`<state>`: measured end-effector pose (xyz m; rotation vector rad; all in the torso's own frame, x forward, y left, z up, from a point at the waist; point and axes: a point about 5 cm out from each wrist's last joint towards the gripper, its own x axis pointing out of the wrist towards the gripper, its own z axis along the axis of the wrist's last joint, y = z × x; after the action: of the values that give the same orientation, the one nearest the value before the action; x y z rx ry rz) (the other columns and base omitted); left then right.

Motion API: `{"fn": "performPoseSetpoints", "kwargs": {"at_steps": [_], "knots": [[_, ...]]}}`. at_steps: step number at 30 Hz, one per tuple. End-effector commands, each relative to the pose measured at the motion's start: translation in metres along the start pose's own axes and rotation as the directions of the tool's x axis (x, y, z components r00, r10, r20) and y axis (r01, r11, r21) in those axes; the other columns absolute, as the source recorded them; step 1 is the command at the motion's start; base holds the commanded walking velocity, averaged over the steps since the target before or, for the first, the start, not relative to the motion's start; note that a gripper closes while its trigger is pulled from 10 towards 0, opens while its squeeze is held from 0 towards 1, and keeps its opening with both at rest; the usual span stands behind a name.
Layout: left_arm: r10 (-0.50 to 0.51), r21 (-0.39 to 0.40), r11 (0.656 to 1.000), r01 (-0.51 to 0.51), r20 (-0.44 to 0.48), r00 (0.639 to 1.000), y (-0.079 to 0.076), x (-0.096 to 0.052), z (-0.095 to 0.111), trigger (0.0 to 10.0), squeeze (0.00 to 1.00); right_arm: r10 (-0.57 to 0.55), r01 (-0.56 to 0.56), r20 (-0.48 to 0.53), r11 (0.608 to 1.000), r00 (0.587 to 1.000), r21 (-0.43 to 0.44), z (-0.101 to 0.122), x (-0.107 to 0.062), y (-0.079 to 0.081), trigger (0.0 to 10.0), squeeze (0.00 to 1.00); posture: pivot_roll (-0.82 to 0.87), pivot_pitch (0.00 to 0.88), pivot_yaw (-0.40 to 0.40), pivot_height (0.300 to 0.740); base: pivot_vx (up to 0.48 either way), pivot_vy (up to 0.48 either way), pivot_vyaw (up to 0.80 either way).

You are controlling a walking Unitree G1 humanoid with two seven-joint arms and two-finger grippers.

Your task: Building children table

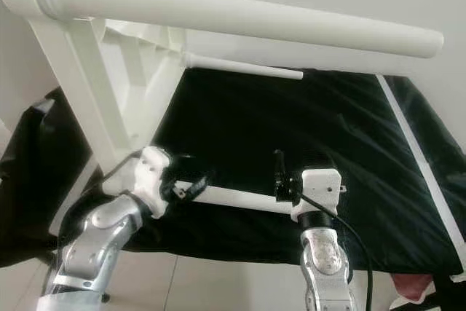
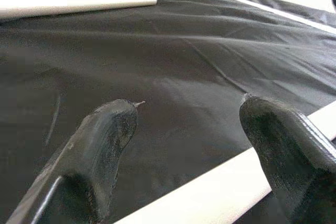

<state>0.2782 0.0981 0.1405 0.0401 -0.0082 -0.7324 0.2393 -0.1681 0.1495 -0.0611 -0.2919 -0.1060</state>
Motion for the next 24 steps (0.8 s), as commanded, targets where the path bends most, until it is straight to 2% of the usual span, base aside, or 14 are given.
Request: {"fn": "performPoseSetpoints", "kwargs": {"at_steps": [1, 6, 14, 24], "knots": [[0.033, -0.012, 0.999, -0.034, -0.020, 0.999, -0.001, 0.003, -0.002, 10.0, 0.00, -0.034, 0.035, -0.034, 0.999, 0.999, 0.024, -0.005, 0.000, -0.002, 10.0, 0.00, 0.07, 0.000, -0.017, 0.740, 0.000, 0.000, 0.00], [0.054, -0.017, 0.998, -0.054, -0.045, 0.998, 0.001, 0.005, -0.004, 10.0, 0.00, -0.084, 0.086, -0.062, 0.996, 0.995, 0.034, -0.009, -0.001, -0.005, 10.0, 0.00, 0.05, 0.000, -0.008, 0.740, 0.000, 0.000, 0.00], [0.089, 0.018, 0.996, -0.088, -0.046, 0.995, 0.008, 0.006, -0.001, 10.0, 0.00, -0.096, 0.100, -0.076, 0.994, 0.993, 0.051, -0.010, -0.001, -0.005, 10.0, 0.00, 0.04, 0.000, 0.003, 0.740, 0.000, 0.000, 0.00], [0.089, 0.025, 0.996, -0.088, -0.043, 0.995, 0.011, 0.008, 0.004, 10.0, 0.00, -0.105, 0.110, -0.089, 0.993, 0.990, 0.052, -0.012, -0.004, -0.004, 10.0, 0.00, 0.03, 0.000, 0.014, 0.740, 0.000, 0.000, 0.00]]}}
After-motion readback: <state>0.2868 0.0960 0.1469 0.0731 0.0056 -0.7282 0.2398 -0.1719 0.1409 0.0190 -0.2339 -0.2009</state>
